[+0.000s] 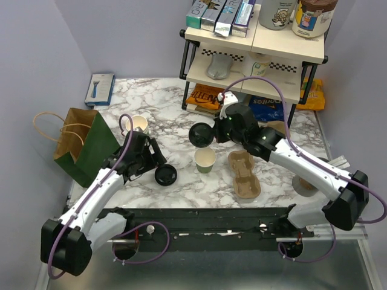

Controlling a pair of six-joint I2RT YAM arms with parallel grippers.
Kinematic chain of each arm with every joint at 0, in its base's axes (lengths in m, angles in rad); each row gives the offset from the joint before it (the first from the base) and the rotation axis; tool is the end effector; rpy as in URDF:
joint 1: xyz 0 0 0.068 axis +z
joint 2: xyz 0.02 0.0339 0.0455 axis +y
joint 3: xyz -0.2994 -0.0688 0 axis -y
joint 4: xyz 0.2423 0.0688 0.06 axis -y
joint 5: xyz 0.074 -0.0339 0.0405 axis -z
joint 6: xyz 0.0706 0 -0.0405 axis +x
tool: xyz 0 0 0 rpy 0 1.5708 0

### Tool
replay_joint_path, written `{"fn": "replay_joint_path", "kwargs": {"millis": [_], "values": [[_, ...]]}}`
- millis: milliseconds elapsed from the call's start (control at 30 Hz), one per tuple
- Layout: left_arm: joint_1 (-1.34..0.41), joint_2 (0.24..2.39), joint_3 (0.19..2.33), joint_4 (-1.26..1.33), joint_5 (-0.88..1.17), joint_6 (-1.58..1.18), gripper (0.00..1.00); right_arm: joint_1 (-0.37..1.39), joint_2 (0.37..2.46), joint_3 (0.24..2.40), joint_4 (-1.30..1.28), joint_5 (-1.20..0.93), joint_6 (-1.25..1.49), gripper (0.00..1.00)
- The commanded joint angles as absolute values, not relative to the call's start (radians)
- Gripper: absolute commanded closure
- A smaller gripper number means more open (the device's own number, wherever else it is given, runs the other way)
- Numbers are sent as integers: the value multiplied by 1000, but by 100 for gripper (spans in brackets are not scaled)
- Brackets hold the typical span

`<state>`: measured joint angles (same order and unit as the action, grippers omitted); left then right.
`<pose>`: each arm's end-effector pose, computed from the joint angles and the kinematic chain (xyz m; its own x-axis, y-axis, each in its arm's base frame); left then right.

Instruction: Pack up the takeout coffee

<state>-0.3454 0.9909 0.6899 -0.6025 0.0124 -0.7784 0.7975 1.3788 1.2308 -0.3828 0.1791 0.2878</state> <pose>0.1828 -0.0667 0.2358 -0.7691 -0.4694 -0.4338 -0.2728 0.8548 -0.4415 0.2431 0.2310 0.3584 -0.5085 -0.1211 -0.8525 -0.4719 0.8673 0.1583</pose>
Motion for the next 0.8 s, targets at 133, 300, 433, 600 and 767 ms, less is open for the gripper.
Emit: {"fn": "replay_joint_path", "kwargs": {"millis": [133,300,433,600,767], "values": [[-390,842,733,-339,379,-687,1,799,1279,1199,-443,51,247,99],[-472,877,790,-163,499,-681,1,799,1270,1252,-612,-77,232,99],[-497,942,831,-114,581,-681,1,799,1244,1233,-627,-72,227,99],[-538,1015,862,-121,575,-684,1,801,1235,1235,-595,-129,224,99],[-568,1057,893,-175,505,-681,26,799,1243,1244,-584,-159,226,99]]}}
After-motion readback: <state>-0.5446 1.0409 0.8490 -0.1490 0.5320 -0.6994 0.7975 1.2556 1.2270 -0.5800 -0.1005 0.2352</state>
